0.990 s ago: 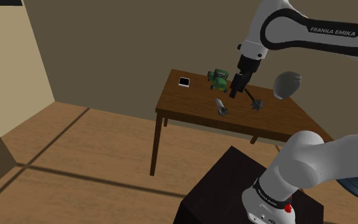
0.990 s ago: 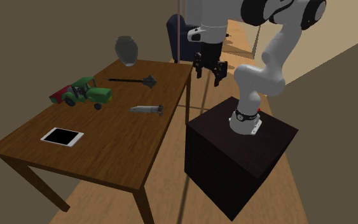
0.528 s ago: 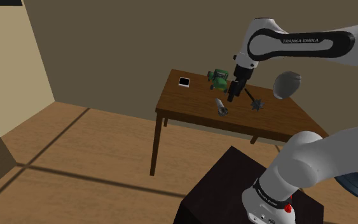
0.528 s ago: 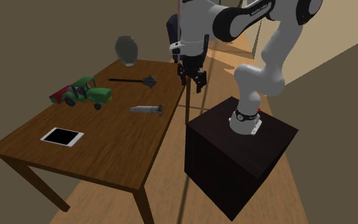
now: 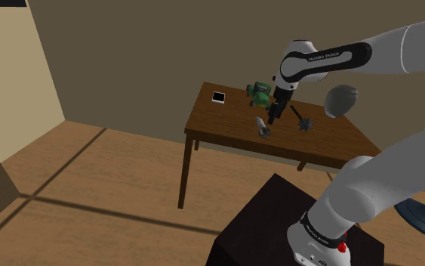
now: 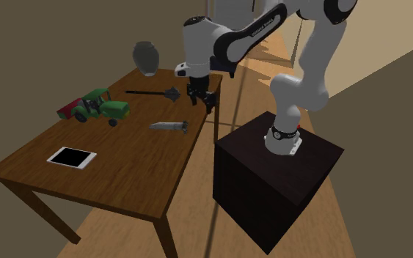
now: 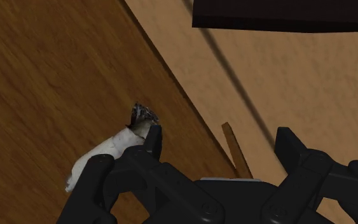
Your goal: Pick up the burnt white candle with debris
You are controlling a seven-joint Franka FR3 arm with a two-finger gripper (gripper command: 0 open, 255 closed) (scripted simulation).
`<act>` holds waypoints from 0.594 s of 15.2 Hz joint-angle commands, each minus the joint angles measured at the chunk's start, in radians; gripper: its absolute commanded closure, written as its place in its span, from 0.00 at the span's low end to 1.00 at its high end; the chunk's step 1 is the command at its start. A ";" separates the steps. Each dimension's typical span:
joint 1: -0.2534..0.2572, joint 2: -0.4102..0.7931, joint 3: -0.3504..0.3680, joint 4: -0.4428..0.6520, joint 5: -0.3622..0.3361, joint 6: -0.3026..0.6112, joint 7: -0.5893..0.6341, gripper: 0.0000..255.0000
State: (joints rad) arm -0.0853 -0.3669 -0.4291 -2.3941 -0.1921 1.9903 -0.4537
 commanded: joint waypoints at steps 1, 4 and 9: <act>0.001 0.077 -0.037 0.035 0.013 0.037 -0.048 0.00; 0.001 0.195 -0.087 0.087 0.049 0.092 -0.126 0.00; -0.015 0.375 -0.136 0.177 0.135 0.153 -0.250 0.00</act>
State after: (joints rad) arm -0.0971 -0.0310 -0.5572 -2.2404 -0.0784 2.1329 -0.6778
